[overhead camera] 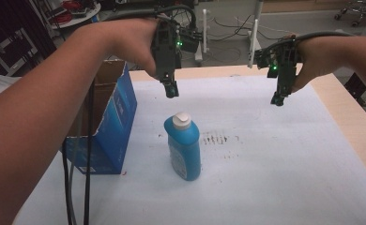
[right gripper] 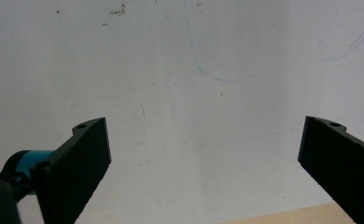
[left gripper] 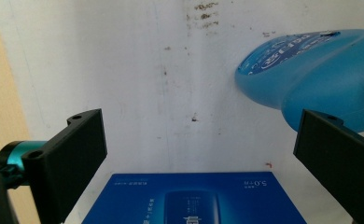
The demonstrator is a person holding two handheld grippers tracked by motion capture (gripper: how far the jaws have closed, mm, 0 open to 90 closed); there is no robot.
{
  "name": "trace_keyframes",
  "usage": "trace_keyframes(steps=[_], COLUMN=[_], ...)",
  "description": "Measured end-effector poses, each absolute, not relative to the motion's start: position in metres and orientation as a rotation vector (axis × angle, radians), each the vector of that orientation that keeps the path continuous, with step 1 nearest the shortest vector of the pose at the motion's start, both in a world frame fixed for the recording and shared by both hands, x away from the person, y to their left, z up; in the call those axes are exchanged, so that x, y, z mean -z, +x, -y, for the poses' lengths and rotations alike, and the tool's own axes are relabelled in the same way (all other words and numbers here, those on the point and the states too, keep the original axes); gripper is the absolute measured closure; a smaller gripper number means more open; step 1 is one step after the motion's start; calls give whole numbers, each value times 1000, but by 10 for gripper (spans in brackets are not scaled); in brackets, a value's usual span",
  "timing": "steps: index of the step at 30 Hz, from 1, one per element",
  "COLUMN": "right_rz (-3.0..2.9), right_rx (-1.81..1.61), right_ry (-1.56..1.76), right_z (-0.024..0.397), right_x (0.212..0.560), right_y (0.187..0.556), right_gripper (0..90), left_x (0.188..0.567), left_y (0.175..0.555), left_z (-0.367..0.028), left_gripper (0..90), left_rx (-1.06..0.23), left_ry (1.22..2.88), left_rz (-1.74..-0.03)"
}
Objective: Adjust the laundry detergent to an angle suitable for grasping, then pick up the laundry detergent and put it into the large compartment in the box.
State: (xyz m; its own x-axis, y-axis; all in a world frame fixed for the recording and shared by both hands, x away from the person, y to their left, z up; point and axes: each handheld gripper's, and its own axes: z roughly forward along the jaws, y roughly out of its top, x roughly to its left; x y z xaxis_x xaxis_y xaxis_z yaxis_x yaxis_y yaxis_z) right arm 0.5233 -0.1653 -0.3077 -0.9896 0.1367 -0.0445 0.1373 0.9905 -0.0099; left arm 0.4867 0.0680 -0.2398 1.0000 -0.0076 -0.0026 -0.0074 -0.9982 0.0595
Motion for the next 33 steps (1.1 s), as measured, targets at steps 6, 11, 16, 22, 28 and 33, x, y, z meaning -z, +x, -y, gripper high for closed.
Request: trace_keyframes(steps=[6, 11, 16, 22, 28, 33], right_rz=[-3085, -3087, -3088, -3092, -3093, -3099], right_rx=[14, 41, 54, 36, 39, 48], right_ry=[215, 200, 189, 199, 238, 266], right_z=[164, 167, 168, 169, 171, 173], right_x=[306, 308, 310, 310, 313, 312], right_y=[521, 521, 519, 521, 526, 527], right_gripper=[15, 14, 14, 14, 15, 14], left_x=[242, 245, 249, 247, 233, 224], left_y=[487, 492, 497, 499, 491, 482], left_z=[-67, -65, -64, -64, -69, -74], left_gripper=[25, 25, 25, 25, 25, 25], left_rx=[17, 24, 35, 61, 65, 122], left_ry=[3086, 3083, 3079, 3067, 3006, 2976], left_rz=[17, 22, 15, 55, 193, 321])
